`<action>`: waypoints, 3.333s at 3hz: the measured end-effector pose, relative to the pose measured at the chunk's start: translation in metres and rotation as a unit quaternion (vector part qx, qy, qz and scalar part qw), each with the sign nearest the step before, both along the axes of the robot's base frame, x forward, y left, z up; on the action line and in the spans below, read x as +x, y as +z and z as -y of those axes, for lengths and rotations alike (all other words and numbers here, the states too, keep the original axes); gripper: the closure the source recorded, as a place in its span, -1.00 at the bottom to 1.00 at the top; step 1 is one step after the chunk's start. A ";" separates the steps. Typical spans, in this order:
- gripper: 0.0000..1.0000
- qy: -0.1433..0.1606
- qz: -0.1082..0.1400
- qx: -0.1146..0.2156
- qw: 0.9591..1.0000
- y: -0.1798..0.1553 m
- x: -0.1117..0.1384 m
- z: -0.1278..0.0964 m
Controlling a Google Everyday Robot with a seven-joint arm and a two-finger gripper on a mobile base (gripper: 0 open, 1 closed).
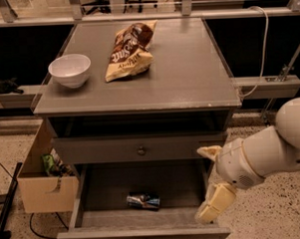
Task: Pick redbull can from middle drawer and place on counter
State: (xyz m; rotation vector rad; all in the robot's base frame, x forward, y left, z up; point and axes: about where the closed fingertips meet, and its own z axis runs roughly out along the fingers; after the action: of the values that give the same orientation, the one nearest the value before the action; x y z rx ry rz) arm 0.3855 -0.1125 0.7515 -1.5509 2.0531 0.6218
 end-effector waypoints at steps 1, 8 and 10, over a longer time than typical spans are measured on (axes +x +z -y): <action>-1.00 0.006 -0.034 0.012 0.999 -0.043 -0.005 -0.014; -1.00 -0.075 -0.057 0.086 0.992 -0.296 0.065 -0.073; -1.00 -0.055 -0.044 0.084 0.994 -0.316 0.131 -0.104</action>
Offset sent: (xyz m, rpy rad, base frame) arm -0.0133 0.0590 -0.1461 0.0599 0.2154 0.0500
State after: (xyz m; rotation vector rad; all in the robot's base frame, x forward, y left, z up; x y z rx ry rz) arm 0.5167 -0.0083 0.4355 -1.3285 2.0750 0.8104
